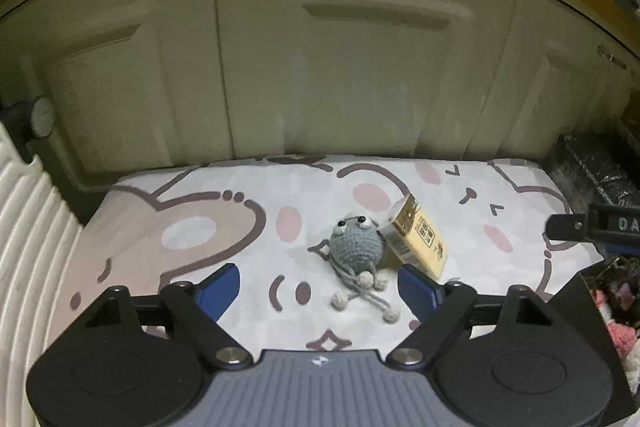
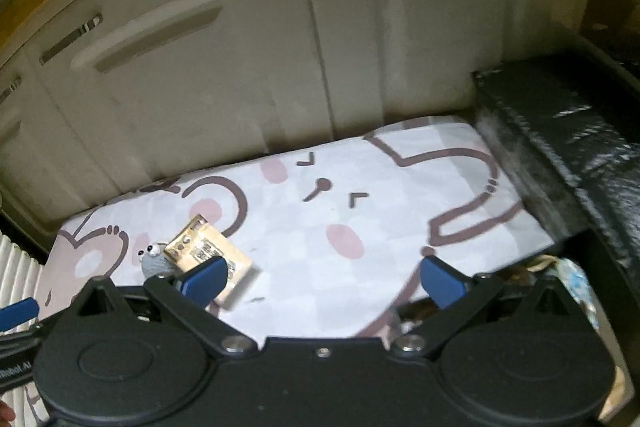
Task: Organize objects
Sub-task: 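Close the right gripper on the yellow tissue pack while the left gripper grasps the grey crochet mouse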
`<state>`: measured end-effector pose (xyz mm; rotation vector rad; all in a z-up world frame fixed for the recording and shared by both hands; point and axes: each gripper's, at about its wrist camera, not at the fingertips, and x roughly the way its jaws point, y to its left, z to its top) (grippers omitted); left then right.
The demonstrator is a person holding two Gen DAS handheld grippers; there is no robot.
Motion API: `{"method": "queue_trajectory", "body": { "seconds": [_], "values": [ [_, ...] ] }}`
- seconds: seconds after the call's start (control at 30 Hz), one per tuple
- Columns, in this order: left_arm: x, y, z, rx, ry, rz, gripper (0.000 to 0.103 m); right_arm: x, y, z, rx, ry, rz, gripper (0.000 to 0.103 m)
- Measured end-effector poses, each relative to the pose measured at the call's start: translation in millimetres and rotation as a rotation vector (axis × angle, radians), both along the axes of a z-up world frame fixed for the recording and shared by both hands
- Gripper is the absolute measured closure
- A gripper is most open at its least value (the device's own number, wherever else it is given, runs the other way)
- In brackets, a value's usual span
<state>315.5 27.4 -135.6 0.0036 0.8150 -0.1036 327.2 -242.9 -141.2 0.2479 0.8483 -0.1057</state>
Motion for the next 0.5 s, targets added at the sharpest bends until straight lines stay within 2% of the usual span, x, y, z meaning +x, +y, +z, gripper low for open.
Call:
{"method": "queue_trajectory", "body": {
  "seconds": [0.1, 0.23, 0.4, 0.5],
  "values": [
    [13.7, 2.1, -8.1, -0.018, 0.014, -0.022, 0.026, 17.9, 3.9, -6.6, 0.015, 0.029, -0.009, 0.000],
    [29.5, 0.2, -23.8, -0.029, 0.021, -0.054, 0.035, 39.8, 6.3, -17.5, 0.098, 0.064, -0.040, 0.000],
    [45.2, -4.7, -45.1, -0.086, 0.025, -0.102, 0.041, 62.3, 12.1, -35.4, 0.232, 0.106, -0.089, 0.000],
    [52.4, -10.3, -58.1, -0.091, 0.034, -0.132, 0.043, 73.8, 17.5, -51.0, 0.302, 0.149, -0.123, 0.000]
  ]
}}
